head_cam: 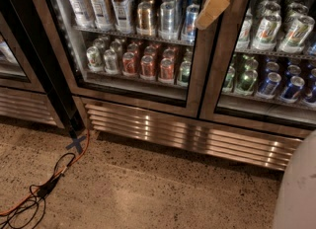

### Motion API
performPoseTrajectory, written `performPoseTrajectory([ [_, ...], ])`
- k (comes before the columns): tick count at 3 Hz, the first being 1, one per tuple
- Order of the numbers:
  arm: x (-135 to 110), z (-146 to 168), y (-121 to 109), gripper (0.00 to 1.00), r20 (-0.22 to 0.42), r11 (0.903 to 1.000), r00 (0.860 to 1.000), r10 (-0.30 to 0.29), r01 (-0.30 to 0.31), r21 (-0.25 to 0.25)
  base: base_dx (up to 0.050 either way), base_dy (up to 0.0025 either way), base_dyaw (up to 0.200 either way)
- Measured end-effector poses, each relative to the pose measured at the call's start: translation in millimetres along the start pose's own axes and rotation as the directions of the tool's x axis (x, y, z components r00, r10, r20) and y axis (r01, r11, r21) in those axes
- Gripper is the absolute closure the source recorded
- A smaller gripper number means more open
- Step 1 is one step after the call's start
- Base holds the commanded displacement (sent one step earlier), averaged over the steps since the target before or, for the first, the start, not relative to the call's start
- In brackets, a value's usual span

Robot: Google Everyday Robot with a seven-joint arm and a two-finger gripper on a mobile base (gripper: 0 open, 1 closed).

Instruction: Close left fridge door

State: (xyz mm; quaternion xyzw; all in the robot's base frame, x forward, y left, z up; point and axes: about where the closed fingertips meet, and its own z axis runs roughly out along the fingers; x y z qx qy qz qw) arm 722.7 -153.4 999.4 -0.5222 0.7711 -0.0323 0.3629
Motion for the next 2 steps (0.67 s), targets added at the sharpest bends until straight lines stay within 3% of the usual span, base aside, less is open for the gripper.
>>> performPoseTrajectory([
  [2, -5.3, -2.5, -1.2, 0.0, 0.021, 0.9999, 1.0, -0.01, 0.01, 0.006, 0.0, 0.0, 0.0],
])
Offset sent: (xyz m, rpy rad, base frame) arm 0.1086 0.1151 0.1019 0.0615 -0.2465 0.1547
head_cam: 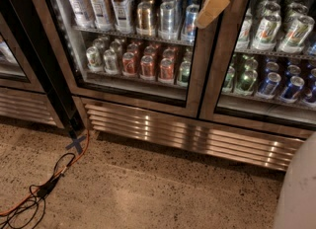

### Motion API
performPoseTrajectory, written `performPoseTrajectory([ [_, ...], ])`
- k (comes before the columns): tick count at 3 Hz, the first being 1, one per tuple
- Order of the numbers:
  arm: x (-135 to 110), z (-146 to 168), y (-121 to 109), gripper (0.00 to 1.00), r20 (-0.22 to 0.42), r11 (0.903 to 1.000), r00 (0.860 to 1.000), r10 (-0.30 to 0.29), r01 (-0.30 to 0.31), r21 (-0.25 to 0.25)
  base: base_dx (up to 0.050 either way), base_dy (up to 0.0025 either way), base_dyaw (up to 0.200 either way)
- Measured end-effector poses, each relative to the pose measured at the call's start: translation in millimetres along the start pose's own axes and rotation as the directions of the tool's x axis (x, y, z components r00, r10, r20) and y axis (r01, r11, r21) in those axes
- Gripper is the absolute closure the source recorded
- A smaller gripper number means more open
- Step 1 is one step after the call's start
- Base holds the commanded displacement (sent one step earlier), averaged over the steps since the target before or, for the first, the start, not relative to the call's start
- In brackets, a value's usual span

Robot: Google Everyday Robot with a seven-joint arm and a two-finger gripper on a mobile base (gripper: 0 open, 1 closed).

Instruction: Close left fridge door

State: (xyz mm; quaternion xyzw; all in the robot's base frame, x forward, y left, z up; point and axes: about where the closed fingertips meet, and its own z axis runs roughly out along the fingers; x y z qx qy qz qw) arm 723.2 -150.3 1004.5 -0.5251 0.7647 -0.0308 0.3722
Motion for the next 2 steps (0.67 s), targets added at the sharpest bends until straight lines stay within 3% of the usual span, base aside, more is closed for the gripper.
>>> performPoseTrajectory([
  [2, 1.4, 0.6, 0.2, 0.0, 0.003, 1.0, 1.0, 0.005, -0.005, -0.001, 0.0, 0.0, 0.0],
])
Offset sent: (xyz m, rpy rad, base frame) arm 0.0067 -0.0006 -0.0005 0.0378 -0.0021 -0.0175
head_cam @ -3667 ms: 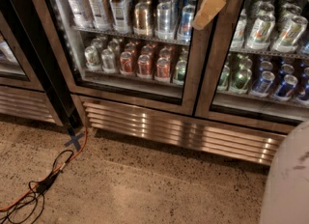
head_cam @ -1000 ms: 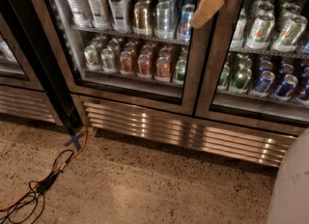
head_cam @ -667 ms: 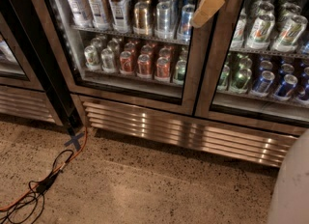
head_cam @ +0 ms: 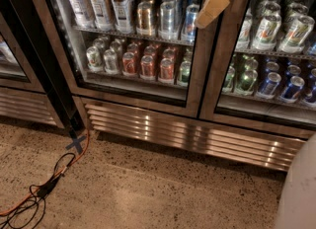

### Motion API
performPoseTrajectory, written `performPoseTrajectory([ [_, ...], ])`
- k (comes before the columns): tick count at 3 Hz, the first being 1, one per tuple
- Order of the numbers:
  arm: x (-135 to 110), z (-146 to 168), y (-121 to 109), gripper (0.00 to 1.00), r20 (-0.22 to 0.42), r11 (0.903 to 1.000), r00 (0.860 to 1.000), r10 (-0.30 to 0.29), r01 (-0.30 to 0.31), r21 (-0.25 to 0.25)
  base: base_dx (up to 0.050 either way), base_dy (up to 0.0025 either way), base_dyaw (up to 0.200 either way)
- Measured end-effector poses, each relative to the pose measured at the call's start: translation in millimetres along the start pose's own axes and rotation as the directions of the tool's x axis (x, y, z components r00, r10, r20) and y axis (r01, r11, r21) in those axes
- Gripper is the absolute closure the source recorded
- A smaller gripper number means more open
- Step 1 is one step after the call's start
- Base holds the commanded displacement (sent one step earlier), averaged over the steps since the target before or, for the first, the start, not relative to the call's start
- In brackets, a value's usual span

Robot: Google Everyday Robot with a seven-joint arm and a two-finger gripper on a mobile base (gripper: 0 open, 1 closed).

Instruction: Close left fridge door

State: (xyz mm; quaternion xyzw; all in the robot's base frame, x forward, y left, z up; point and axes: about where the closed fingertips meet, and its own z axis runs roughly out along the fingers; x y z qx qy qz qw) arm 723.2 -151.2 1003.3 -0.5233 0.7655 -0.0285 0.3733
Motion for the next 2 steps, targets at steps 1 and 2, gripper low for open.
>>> performPoseTrajectory([
  [1, -0.4, -1.6, -2.5, 0.0, 0.006, 0.9999, 1.0, 0.006, -0.006, 0.008, 0.0, 0.0, 0.0],
  [2, -3.2, -4.0, -5.7, 0.0, 0.019, 0.9998, 1.0, 0.009, -0.01, 0.018, 0.0, 0.0, 0.0],
])
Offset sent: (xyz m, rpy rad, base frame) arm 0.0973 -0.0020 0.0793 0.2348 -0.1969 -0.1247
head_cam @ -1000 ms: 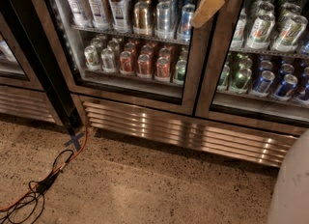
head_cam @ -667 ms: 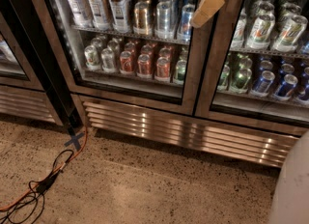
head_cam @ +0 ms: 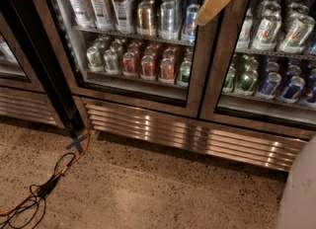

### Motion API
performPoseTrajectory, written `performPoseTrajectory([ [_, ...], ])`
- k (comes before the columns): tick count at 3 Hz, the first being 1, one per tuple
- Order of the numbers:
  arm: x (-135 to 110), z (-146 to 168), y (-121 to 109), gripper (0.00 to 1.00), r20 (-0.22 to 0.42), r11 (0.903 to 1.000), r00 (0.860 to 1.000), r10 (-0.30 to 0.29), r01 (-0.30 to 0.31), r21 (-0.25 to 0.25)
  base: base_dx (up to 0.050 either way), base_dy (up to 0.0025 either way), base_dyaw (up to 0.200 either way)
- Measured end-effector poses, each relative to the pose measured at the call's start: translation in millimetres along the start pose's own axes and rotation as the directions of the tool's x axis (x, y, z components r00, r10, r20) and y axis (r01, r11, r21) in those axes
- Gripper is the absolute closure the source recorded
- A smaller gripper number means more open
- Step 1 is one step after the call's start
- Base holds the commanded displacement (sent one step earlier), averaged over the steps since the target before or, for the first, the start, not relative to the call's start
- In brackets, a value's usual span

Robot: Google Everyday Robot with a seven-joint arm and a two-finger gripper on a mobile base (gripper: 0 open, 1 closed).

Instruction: Close left fridge door

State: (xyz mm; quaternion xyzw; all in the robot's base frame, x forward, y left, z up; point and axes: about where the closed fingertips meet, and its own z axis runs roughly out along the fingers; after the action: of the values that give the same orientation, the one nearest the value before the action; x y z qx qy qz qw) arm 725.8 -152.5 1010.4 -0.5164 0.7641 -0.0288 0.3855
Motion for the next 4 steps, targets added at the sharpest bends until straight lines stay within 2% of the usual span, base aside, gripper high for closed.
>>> performPoseTrajectory([
  [1, 0.0, 0.0, 0.0, 0.0, 0.0, 1.0, 1.0, 0.0, 0.0, 0.0, 0.0, 0.0, 0.0],
  [3, -0.9, 2.5, -0.2, 0.0, 0.045, 0.9987, 0.998, 0.05, -0.05, 0.004, 0.0, 0.0, 0.0],
  [4, -0.9, 2.5, -0.2, 0.19, 0.045, 0.9987, 0.998, 0.05, -0.05, 0.004, 0.0, 0.0, 0.0],
])
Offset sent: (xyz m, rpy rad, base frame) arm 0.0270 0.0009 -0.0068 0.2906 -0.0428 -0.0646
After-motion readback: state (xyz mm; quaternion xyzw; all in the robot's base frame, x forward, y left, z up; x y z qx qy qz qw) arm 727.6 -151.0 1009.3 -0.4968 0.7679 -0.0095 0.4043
